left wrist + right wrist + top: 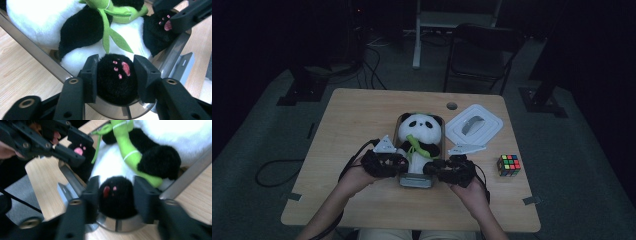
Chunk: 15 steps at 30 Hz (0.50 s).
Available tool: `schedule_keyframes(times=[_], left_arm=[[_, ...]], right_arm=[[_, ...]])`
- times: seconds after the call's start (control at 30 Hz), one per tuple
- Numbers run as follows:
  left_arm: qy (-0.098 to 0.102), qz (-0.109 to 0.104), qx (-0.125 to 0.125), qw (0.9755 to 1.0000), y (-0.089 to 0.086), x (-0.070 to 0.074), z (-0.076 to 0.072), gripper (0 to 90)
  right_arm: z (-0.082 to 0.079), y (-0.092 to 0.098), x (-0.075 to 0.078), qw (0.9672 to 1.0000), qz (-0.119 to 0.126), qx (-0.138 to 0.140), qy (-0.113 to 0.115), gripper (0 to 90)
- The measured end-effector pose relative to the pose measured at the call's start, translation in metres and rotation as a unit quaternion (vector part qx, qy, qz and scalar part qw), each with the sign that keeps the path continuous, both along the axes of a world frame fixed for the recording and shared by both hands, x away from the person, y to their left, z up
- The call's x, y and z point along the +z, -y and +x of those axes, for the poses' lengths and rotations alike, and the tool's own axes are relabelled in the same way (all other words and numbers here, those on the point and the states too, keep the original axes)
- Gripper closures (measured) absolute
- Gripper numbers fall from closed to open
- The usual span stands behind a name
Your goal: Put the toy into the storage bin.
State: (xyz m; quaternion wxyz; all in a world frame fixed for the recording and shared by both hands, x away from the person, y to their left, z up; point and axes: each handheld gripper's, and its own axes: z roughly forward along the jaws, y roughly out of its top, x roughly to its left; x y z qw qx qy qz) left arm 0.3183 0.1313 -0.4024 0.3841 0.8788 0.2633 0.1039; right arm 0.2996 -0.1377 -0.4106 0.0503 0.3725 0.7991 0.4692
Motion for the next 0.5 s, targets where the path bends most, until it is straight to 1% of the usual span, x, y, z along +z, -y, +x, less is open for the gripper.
schedule_keyframes(times=[0.03, 0.07, 0.1, 0.13, 0.17, 0.2, 0.23, 0.27, 0.3, 0.33, 0.37, 0.4, 0.43, 0.47, 0.5], left_arm=[[0.002, -0.006, 0.004, 1.0, -0.001, 0.001, 0.0, 53.3], [0.003, -0.011, 0.004, 0.9999, -0.001, 0.001, 0.0, 48.9], [0.003, -0.015, 0.005, 0.9999, -0.002, 0.003, 0.001, 47.5], [0.008, -0.016, 0.008, 0.9998, -0.003, 0.004, 0.001, 47.4], [0.009, -0.021, 0.01, 0.9997, -0.004, 0.006, 0.002, 46.4], [0.009, -0.021, 0.01, 0.9997, -0.004, 0.006, 0.002, 45.9], [0.016, -0.027, 0.011, 0.9994, -0.006, 0.01, 0.004, 45.9], [0.023, -0.032, 0.015, 0.9991, -0.006, 0.012, 0.004, 45.8], [0.022, -0.038, 0.015, 0.9989, -0.007, 0.014, 0.006, 45.9], [0.022, -0.038, 0.015, 0.9989, -0.007, 0.014, 0.006, 45.8], [0.034, -0.045, 0.023, 0.9981, -0.007, 0.019, 0.009, 45.9], [0.035, -0.047, 0.023, 0.998, -0.007, 0.021, 0.01, 46.0], [0.038, -0.048, 0.023, 0.9979, -0.007, 0.022, 0.012, 46.0], [0.042, -0.05, 0.023, 0.9976, -0.006, 0.024, 0.014, 46.5], [0.039, -0.052, 0.021, 0.9976, -0.006, 0.026, 0.017, 50.8]], right_arm=[[0.0, 0.0, 0.001, 1.0, 0.001, -0.003, 0.001, 47.5], [0.0, 0.001, 0.003, 1.0, 0.003, -0.005, 0.006, 44.8], [0.001, 0.001, 0.004, 0.9999, 0.007, -0.005, 0.008, 43.6], [0.001, 0.002, 0.006, 0.9999, 0.01, -0.004, 0.009, 41.8], [0.001, 0.003, 0.008, 0.9999, 0.009, -0.007, 0.013, 40.0], [0.001, 0.003, 0.008, 0.9999, 0.009, -0.007, 0.013, 40.0], [0.002, 0.006, 0.012, 0.9996, 0.012, -0.013, 0.021, 39.3], [0.004, 0.008, 0.014, 0.9995, 0.016, -0.017, 0.023, 39.2], [0.005, 0.01, 0.016, 0.9992, 0.017, -0.023, 0.029, 39.3], [0.006, 0.011, 0.018, 0.9989, 0.016, -0.029, 0.033, 39.8], [0.008, 0.013, 0.019, 0.9986, 0.011, -0.034, 0.04, 40.5], [0.01, 0.014, 0.021, 0.9981, 0.01, -0.042, 0.044, 42.5], [0.012, 0.015, 0.023, 0.998, 0.016, -0.047, 0.04, 45.0], [0.015, 0.017, 0.024, 0.9979, 0.019, -0.048, 0.04, 45.4], [0.017, 0.017, 0.026, 0.9977, 0.017, -0.051, 0.041, 48.4]])
